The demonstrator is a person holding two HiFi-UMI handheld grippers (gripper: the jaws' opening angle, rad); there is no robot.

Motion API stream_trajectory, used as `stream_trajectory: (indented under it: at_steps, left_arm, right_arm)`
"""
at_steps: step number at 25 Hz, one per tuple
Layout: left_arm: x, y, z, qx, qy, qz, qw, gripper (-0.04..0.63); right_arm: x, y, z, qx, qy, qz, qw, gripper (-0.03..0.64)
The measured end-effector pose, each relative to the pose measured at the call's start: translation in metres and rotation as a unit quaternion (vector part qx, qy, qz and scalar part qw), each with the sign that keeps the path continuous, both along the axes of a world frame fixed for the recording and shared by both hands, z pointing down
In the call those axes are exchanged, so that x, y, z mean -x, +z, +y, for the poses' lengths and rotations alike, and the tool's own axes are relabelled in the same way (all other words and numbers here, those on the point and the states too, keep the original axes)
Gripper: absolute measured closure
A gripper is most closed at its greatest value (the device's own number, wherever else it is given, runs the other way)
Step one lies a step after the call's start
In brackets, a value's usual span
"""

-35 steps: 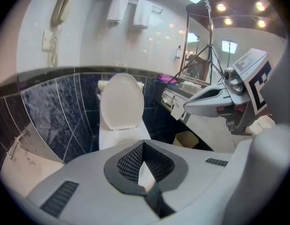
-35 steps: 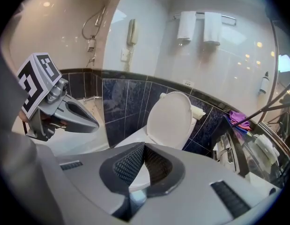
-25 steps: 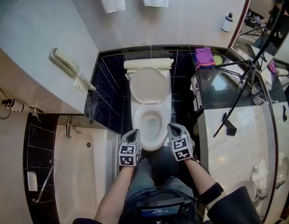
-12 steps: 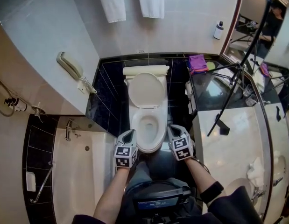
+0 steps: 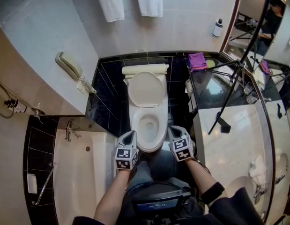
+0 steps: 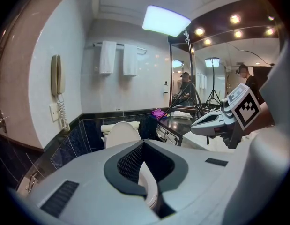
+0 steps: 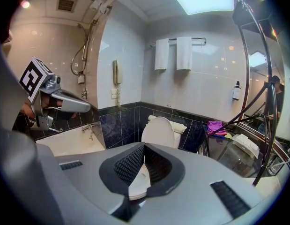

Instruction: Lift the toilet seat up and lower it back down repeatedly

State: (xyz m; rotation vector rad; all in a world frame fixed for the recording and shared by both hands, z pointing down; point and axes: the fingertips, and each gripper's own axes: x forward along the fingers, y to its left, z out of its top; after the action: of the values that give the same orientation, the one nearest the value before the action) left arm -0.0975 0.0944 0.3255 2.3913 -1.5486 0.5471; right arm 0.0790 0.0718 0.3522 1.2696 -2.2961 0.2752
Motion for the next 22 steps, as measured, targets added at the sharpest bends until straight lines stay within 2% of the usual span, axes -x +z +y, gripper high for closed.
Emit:
stream_trajectory:
  at_steps: [5, 11, 15, 18, 22]
  left_arm:
    - [0.0, 0.012, -0.006, 0.001, 0.006, -0.004, 1.0, 0.604]
    - [-0.006, 0.049, -0.021, 0.015, 0.027, -0.019, 0.9993, 0.604]
    - [-0.008, 0.085, -0.033, 0.029, 0.043, -0.026, 0.9983, 0.604]
    - [-0.009, 0.112, -0.047, 0.033, 0.052, -0.024, 0.9978, 0.604]
    - [-0.011, 0.15, -0.069, 0.035, 0.057, -0.028, 0.9974, 0.604]
  right_arm:
    - [-0.007, 0.021, -0.009, 0.011, 0.022, 0.012, 1.0, 0.594]
    - [-0.016, 0.083, -0.022, 0.071, 0.058, -0.006, 0.996, 0.495]
    - [-0.021, 0.145, -0.026, 0.125, 0.084, -0.033, 0.988, 0.448]
    - [-0.025, 0.19, -0.036, 0.157, 0.101, -0.051, 0.981, 0.436]
    - [-0.032, 0.259, -0.043, 0.211, 0.137, -0.089, 0.964, 0.436]
